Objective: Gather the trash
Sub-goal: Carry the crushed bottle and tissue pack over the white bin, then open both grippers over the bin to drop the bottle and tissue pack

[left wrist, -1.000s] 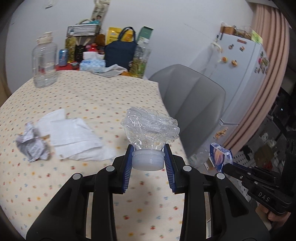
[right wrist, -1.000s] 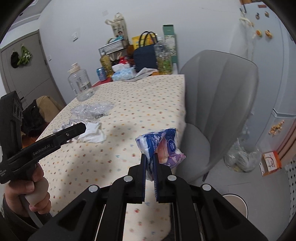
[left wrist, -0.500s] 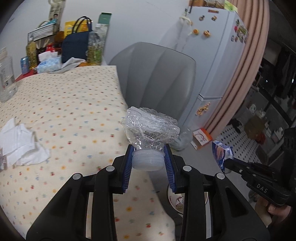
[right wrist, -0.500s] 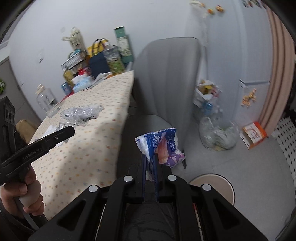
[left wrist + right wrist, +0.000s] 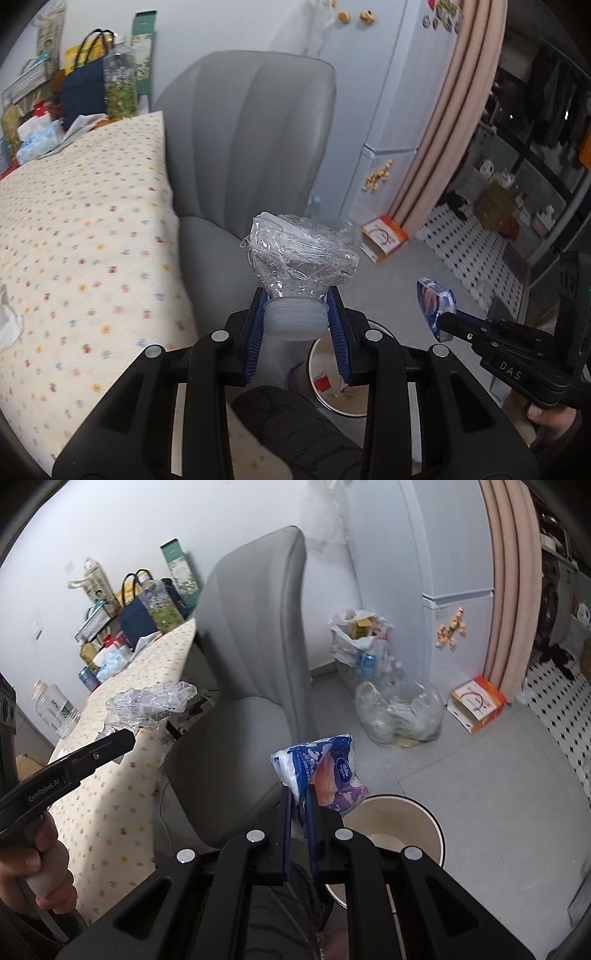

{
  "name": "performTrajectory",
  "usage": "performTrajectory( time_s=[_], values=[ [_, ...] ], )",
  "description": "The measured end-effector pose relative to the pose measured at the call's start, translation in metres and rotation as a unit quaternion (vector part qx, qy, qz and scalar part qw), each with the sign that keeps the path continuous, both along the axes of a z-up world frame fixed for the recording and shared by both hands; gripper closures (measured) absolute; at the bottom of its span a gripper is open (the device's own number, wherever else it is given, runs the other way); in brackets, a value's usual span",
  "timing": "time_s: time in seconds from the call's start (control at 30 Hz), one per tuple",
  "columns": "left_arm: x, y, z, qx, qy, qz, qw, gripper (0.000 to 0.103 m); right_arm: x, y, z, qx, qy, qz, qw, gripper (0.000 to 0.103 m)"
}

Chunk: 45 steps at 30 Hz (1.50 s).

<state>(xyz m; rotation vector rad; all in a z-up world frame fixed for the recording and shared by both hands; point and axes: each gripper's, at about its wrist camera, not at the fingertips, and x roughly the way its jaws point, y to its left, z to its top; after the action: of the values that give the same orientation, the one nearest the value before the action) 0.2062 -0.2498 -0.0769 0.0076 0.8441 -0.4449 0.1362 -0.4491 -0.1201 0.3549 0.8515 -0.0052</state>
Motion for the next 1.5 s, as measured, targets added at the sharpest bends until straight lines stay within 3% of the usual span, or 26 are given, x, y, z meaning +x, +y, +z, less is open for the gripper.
performTrajectory(
  time_s=[0.2, 0.27, 0.33, 0.37, 0.63, 0.8, 0.93, 0.97, 1.0, 1.03, 1.27, 1.33, 1.5],
  values=[
    [0.003, -0.023, -0.012, 0.008, 0.017, -0.017, 0.9997, 0.070, 0.004, -0.019, -0.019, -0.001, 0.007, -0.022, 1.000, 0.090],
    [0.004, -0.029, -0.015, 0.012, 0.020, -0.022, 0.9995, 0.070, 0.005, -0.027, -0.026, 0.008, 0.015, -0.033, 0.999, 0.077],
    [0.006, -0.035, -0.018, 0.016, 0.024, -0.029, 0.9992, 0.070, 0.002, -0.036, -0.029, 0.011, 0.012, -0.047, 0.999, 0.057],
    [0.006, -0.039, -0.019, 0.018, 0.025, -0.032, 0.9990, 0.070, 0.000, -0.039, -0.030, 0.013, 0.010, -0.052, 0.999, 0.054],
    [0.008, -0.077, -0.031, 0.037, 0.038, -0.081, 0.9953, 0.070, -0.027, -0.079, -0.026, 0.024, -0.003, -0.111, 0.994, 0.053],
    [0.001, -0.109, -0.036, 0.041, 0.047, -0.119, 0.9909, 0.070, -0.049, -0.101, -0.016, 0.003, -0.011, -0.134, 0.991, 0.048],
    [0.002, -0.130, -0.044, 0.034, 0.072, -0.139, 0.9871, 0.069, -0.064, -0.118, -0.010, 0.002, -0.017, -0.156, 0.988, 0.048],
    [0.002, -0.133, -0.046, 0.027, 0.076, -0.145, 0.9861, 0.054, -0.067, -0.122, -0.010, 0.003, -0.018, -0.162, 0.987, 0.048],
    [0.003, -0.136, -0.048, 0.022, 0.079, -0.153, 0.9848, 0.028, -0.070, -0.126, -0.009, 0.004, -0.020, -0.165, 0.986, 0.048],
    [0.003, -0.137, -0.047, 0.021, 0.075, -0.157, 0.9845, 0.024, -0.072, -0.128, -0.009, 0.005, -0.021, -0.169, 0.985, 0.047],
    [0.009, -0.103, -0.029, 0.002, 0.054, -0.122, 0.9911, 0.013, -0.068, -0.119, -0.008, 0.010, -0.022, -0.153, 0.988, 0.046],
    [0.010, -0.085, -0.020, -0.009, 0.045, -0.098, 0.9941, 0.007, -0.062, -0.110, -0.006, 0.011, -0.023, -0.143, 0.989, 0.036],
    [0.003, -0.044, 0.000, -0.032, 0.013, -0.059, 0.9977, 0.006, -0.047, -0.079, 0.004, 0.005, -0.035, -0.114, 0.993, 0.017]
  ],
)
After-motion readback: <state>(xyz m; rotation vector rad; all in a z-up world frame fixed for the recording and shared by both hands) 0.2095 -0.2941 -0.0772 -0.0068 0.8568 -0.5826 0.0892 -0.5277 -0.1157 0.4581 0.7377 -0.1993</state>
